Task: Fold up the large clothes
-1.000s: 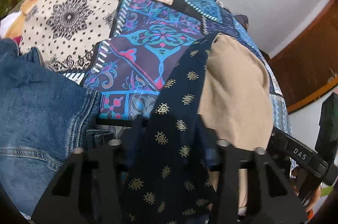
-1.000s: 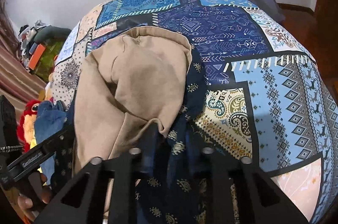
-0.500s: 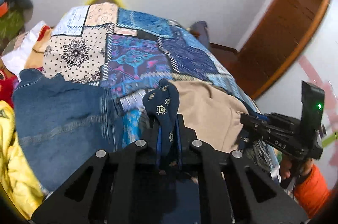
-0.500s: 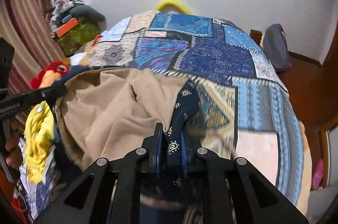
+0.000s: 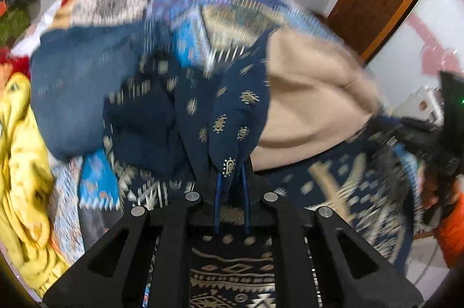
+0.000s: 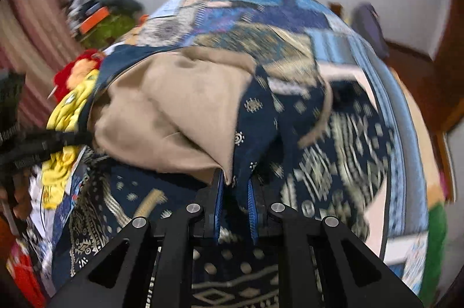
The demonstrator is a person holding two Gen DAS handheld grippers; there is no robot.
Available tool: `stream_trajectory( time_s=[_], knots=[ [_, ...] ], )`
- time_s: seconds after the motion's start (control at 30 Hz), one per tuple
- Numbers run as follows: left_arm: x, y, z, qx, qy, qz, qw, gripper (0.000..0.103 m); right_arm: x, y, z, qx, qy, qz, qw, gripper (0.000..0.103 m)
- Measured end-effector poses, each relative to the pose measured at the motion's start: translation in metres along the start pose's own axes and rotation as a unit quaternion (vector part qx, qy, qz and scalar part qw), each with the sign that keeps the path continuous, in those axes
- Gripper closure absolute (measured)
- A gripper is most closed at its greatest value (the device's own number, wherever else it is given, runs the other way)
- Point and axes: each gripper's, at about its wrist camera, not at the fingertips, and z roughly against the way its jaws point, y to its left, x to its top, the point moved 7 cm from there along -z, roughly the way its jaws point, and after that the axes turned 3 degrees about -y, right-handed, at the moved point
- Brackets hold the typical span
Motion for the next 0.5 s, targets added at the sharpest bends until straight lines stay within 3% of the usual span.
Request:
stream_trajectory(
  time_s=[0.07, 0.13, 0.23, 0.37, 0.5],
  knots=[
    [-0.009, 0.004, -0.016, 0.021, 0.008, -0.008, 0.9997, 0.091, -0.008, -0.010, 0.001, -0.022, -0.001, -0.003, 1.000, 0.090],
    [-0.011, 0.007, -0.021, 0.032, 0.001, -0.008, 0.9995, 0.091, -0.015, -0.024, 0.002, -0.091, 0.002, 0.018, 0.996, 0.090],
    [-0.011, 0.010, -0.024, 0.034, -0.007, 0.000, 0.9994, 0.090, -0.024, -0.045, 0.000, -0.156, 0.032, 0.039, 0.987, 0.090],
    [-0.012, 0.005, -0.019, 0.039, -0.013, -0.021, 0.9989, 0.088, -0.030, -0.056, 0.009, -0.120, 0.046, 0.029, 0.991, 0.090],
    [-0.008, -0.005, -0.004, 0.054, -0.015, -0.067, 0.9962, 0.077, -0.020, -0.054, 0.024, -0.110, 0.028, 0.029, 0.993, 0.090]
  ],
)
